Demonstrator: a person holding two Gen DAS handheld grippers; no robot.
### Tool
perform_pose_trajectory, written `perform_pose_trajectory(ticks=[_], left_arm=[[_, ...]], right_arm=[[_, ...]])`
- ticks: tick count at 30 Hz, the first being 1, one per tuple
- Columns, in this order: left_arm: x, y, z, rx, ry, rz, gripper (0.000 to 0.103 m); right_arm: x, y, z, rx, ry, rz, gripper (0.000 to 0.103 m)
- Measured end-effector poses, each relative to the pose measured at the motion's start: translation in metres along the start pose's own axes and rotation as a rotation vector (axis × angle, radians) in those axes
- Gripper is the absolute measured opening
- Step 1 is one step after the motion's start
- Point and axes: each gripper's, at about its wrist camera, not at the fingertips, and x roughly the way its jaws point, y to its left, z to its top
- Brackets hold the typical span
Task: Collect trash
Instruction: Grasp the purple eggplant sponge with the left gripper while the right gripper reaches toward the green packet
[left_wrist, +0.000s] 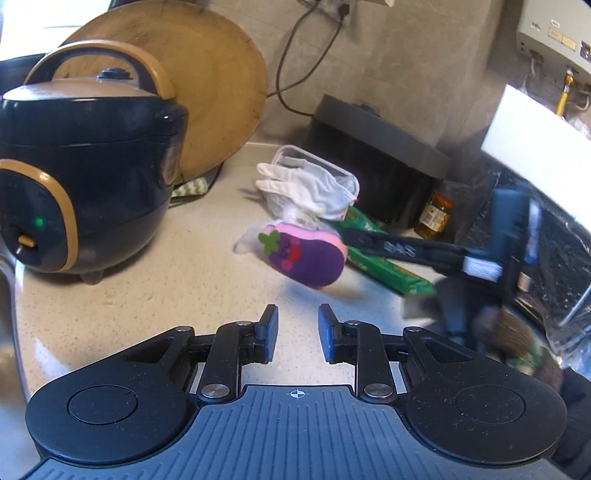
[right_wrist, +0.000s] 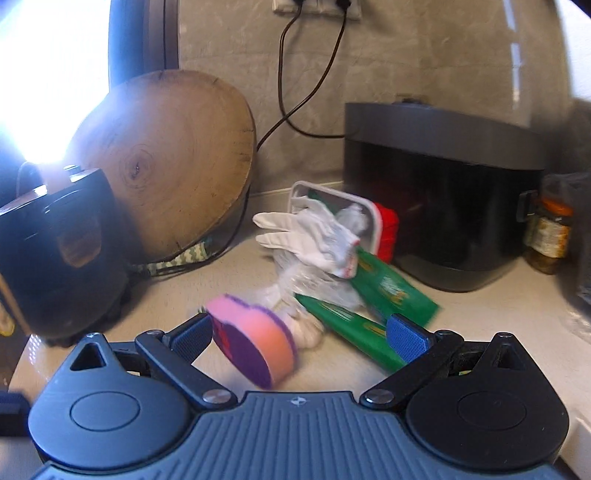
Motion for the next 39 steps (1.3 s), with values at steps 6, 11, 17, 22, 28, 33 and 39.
perform_pose_trajectory(ticks=[6, 11, 17, 22, 28, 33, 39], left_arm=[[0.016, 0.014, 0.004, 0.001, 0.072, 0.036, 0.027], [0.031, 0.020, 0.014, 0.007, 0.071, 0.067, 0.027], [0.056, 0.026, 0.020, -0.010, 0.084, 0.071, 0.027], [0.067, 0.027, 0.026, -0.043, 0.074, 0.060, 0.027], [0.073, 0.030, 0.027, -0.043, 0.084, 0.095, 0.027], [0.077, 0.029, 0.024, -0.017, 0.098, 0.125, 0.027], [0.079, 0.023, 0.021, 0.029, 0.101, 0.143, 0.027]], right_arm=[[0.025, -0.007, 0.017, 0.087, 0.010, 0.069, 0.082], [0.039, -0.023, 0.018, 0.147, 0.127, 0.125, 0.051], [0.015, -0.030, 0.005, 0.164, 0.198, 0.319, 0.049], [0.012, -0.034, 0.018, 0.136, 0.097, 0.203, 0.069], [0.066, -0.023, 0.015, 0.062, 0.137, 0.108, 0.074], [0.102, -0.013, 0.004, -0.022, 0.192, 0.028, 0.074], [0.085, -0.007, -0.007, -0.097, 0.214, 0.049, 0.050]])
